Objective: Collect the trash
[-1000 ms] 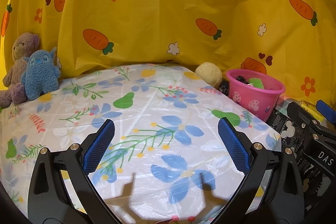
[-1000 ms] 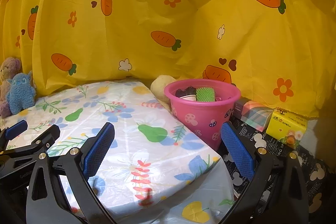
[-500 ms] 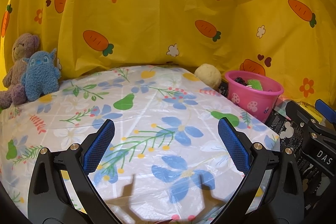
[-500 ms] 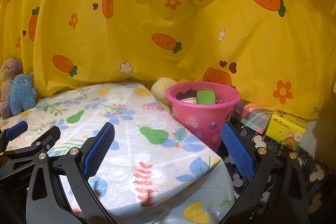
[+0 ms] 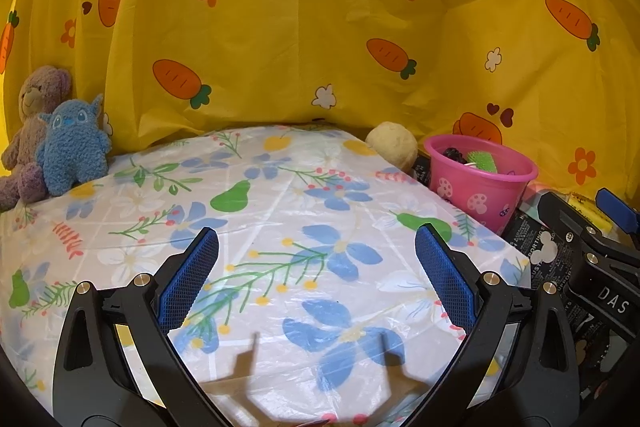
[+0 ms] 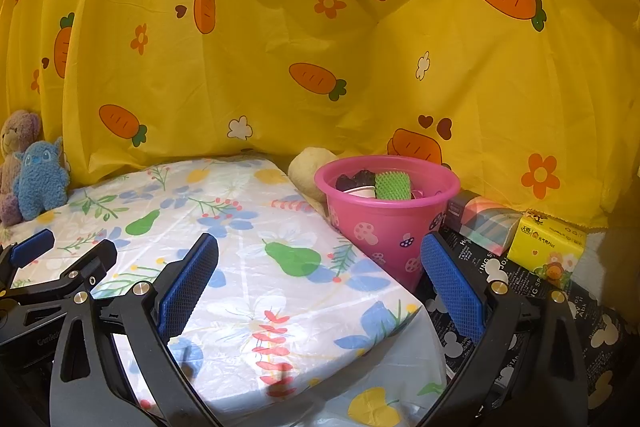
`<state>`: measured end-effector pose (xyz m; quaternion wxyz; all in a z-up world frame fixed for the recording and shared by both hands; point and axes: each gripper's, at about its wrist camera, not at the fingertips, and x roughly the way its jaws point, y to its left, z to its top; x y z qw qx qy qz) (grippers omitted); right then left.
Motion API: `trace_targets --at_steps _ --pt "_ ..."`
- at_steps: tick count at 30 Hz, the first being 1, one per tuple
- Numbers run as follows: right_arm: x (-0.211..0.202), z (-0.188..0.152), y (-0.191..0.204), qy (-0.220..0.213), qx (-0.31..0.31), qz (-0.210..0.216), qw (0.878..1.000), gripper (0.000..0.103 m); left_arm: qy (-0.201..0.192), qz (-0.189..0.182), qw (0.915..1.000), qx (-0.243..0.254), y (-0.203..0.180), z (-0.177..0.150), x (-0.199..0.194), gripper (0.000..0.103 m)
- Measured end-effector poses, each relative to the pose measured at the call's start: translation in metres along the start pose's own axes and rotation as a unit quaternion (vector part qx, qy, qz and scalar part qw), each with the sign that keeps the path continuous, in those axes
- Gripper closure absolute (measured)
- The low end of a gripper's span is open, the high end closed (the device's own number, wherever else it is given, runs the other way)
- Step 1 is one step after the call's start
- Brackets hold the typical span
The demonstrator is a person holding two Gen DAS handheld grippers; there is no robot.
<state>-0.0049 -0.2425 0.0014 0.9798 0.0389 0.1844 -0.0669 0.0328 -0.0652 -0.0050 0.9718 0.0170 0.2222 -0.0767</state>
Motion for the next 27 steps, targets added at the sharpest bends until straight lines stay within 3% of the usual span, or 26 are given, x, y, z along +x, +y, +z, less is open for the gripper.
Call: trace_targets --at_steps 6,13,27 --pt "0.003 0.0 -0.001 0.002 0.0 0.002 1.0 0.006 0.002 -0.002 1.0 0.001 -0.001 0.0 0.002 0.007" --pt "0.004 0.0 -0.002 0.002 0.002 0.002 1.0 0.006 0.0 -0.01 0.9999 0.014 -0.008 -0.001 0.002 0.026" --pt "0.005 0.0 -0.005 0.002 0.002 0.004 1.0 0.006 -0.011 -0.007 0.9997 0.018 -0.011 -0.001 -0.003 0.027"
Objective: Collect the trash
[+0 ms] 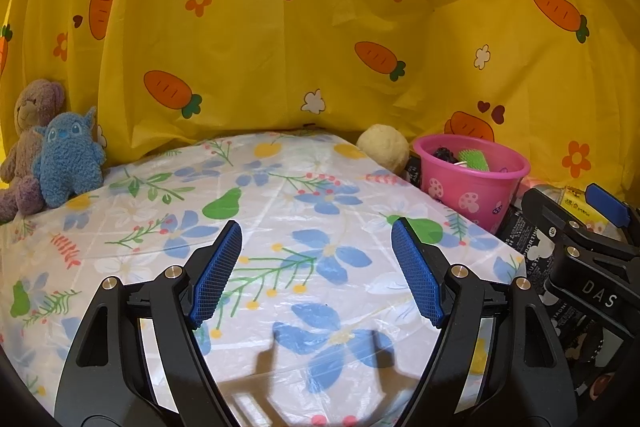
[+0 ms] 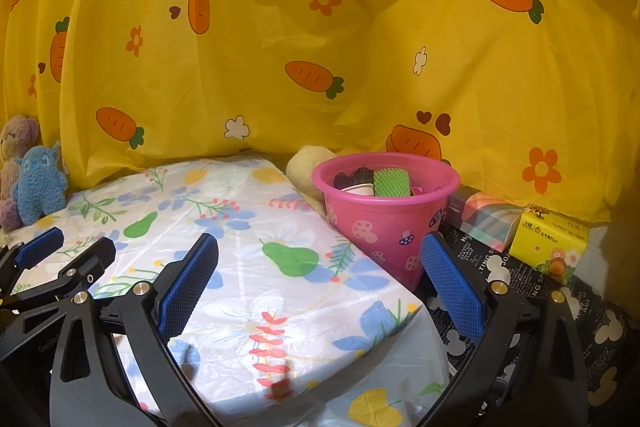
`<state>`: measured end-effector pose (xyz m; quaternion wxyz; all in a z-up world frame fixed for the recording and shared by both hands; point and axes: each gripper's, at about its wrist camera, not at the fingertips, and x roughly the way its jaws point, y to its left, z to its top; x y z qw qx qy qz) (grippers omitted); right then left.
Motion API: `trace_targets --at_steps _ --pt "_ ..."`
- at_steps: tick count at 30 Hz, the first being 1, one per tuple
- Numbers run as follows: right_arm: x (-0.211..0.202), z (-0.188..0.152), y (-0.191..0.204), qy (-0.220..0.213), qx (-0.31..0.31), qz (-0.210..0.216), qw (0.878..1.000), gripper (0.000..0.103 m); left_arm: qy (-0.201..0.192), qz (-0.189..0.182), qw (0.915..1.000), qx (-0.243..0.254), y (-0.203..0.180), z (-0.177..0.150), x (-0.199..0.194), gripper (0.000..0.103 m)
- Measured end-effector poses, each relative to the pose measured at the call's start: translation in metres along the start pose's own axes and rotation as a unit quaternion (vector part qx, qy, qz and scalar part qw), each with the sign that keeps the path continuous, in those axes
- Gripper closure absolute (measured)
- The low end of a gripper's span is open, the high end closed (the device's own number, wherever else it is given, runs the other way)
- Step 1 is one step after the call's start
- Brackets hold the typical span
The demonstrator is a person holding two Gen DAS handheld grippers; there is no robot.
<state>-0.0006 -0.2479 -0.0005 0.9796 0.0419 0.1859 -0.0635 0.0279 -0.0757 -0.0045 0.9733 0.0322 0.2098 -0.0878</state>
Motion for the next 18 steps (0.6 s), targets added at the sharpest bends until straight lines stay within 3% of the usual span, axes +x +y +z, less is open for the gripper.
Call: trace_targets --at_steps 13,18 --pt "-0.0011 0.0011 0.0017 -0.005 0.009 -0.003 1.0 0.006 -0.022 0.027 0.9994 0.005 0.0022 0.0017 -0.007 0.01" --pt "-0.0018 0.0033 0.0027 -0.005 0.016 -0.006 1.0 0.006 -0.022 0.035 0.9991 0.001 0.0056 0.0013 -0.0079 0.009"
